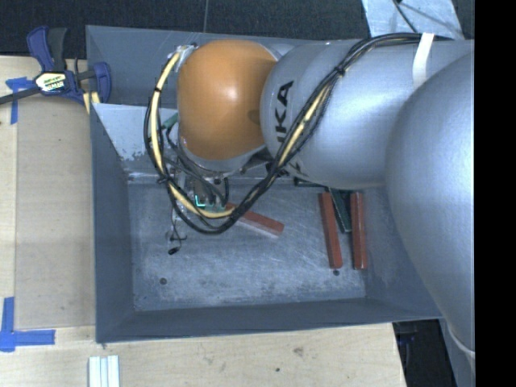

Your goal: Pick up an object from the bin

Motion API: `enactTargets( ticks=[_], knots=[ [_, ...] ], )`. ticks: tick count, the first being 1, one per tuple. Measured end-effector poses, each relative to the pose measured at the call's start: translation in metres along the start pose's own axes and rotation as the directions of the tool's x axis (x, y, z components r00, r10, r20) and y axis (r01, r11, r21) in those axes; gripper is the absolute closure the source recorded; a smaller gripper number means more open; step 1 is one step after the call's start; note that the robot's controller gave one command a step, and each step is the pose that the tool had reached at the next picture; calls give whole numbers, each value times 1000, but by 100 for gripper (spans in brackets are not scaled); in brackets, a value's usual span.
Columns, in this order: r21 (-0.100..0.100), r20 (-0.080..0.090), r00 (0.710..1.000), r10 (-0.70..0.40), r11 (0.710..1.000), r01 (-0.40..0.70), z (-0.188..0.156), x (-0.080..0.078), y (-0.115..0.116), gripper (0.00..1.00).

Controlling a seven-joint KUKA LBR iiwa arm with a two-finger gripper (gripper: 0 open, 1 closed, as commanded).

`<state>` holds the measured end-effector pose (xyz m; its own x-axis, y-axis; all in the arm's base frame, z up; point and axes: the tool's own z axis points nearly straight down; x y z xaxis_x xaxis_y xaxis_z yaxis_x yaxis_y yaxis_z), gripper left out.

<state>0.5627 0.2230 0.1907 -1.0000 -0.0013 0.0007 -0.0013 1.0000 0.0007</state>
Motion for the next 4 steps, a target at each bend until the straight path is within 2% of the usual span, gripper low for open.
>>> enactTargets(
  ticks=[1, 2, 3, 4],
  knots=[
    [5, 0, 1000, 20, 1000, -20, 37, -12, -73, 0],
    [4, -3, 996, 85, 996, -85, 114, -35, -119, 0],
    [-1, 3, 997, 82, 997, -82, 109, -36, -115, 100],
    [-1, 13, 997, 80, 997, -80, -3, -44, -135, 100]
  ],
)
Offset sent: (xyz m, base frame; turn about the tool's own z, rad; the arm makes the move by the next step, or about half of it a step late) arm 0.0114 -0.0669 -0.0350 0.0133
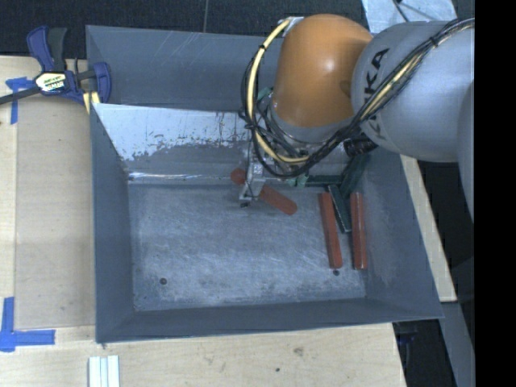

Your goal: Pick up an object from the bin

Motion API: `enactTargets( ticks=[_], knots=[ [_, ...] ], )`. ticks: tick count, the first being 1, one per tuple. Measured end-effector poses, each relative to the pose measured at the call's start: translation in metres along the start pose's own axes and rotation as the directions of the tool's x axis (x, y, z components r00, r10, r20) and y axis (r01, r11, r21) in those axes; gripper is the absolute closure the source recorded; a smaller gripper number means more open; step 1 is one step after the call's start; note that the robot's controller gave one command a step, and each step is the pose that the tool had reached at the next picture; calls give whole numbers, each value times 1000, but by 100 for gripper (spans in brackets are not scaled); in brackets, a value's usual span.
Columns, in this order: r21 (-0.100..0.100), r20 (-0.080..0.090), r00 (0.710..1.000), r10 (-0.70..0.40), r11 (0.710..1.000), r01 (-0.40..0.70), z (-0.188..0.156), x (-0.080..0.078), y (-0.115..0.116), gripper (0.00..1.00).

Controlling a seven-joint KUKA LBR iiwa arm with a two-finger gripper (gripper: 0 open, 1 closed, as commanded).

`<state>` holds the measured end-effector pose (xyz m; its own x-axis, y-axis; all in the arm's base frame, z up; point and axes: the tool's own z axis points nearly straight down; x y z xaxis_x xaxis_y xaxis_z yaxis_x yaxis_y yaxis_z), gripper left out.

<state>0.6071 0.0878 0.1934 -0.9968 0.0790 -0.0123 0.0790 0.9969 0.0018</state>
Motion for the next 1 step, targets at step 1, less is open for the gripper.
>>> enactTargets(
  ticks=[1],
  knots=[
    [-1, 0, 1000, -20, 1000, 20, -78, 12, 3, 100]
  ],
)
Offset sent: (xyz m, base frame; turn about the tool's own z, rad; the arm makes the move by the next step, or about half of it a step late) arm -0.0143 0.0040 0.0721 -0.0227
